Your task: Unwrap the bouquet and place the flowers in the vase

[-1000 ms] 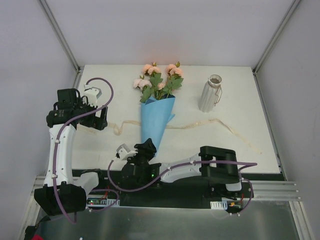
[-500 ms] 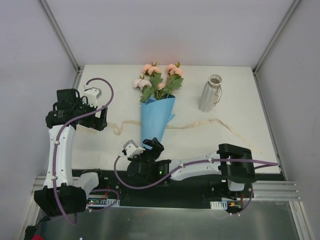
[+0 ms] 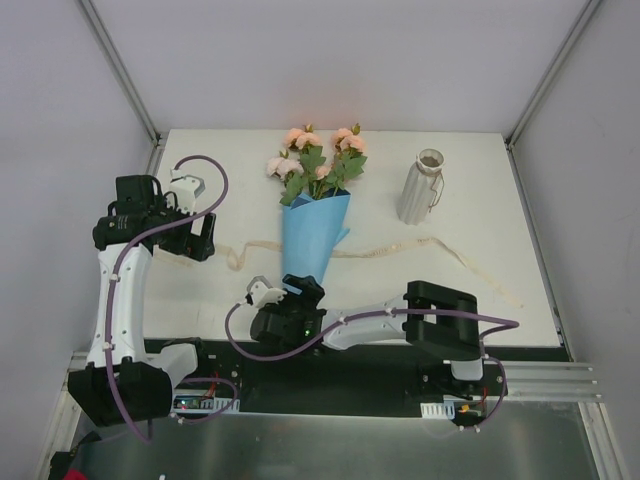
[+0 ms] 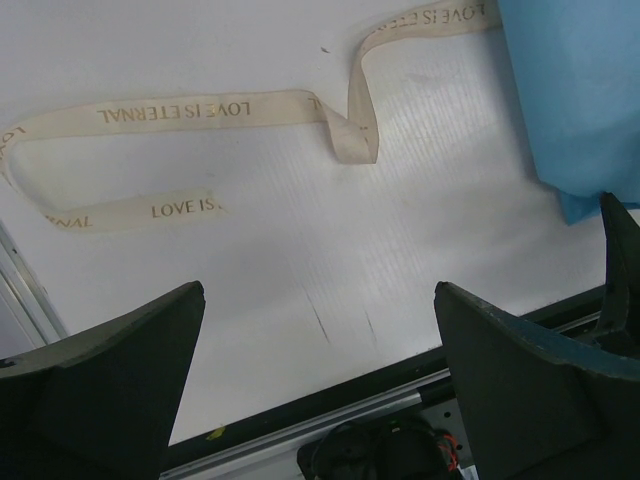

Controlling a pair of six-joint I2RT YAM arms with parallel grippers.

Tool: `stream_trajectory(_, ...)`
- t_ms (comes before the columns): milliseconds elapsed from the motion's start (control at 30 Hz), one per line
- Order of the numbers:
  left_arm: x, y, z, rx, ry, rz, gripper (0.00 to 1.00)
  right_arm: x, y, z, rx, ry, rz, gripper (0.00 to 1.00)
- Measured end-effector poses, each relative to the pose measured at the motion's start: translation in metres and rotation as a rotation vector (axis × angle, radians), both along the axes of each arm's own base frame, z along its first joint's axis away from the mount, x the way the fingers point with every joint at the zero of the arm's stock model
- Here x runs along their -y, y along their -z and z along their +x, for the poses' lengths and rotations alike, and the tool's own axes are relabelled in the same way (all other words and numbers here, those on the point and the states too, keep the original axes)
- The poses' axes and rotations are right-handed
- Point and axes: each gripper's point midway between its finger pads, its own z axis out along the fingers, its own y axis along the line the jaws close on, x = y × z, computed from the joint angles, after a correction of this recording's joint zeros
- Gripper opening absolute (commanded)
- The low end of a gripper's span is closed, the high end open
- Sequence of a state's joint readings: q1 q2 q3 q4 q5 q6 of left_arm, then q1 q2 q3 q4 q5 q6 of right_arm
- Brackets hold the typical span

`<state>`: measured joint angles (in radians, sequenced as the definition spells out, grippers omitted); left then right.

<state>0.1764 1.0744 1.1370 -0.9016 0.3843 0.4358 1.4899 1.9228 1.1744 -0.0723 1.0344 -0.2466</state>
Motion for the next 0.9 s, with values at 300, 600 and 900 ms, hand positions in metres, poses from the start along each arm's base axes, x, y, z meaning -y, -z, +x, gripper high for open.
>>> stream_trajectory(300, -0.001, -0.002, 0.004, -0.004, 0.001, 0.000, 0.99, 0.001, 0.012, 0.014, 0.006, 0.027, -0.029, 0.75)
stream_trajectory(600, -0.002, -0.009, 0.009, 0.012, 0.001, 0.003, 0.99, -0.005, 0.014, 0.013, 0.057, 0.026, -0.039, 0.75)
stream_trajectory(900, -0.002, -0.009, 0.009, 0.013, 0.002, 0.003, 0.99, -0.026, 0.010, -0.017, 0.067, -0.062, -0.006, 0.77)
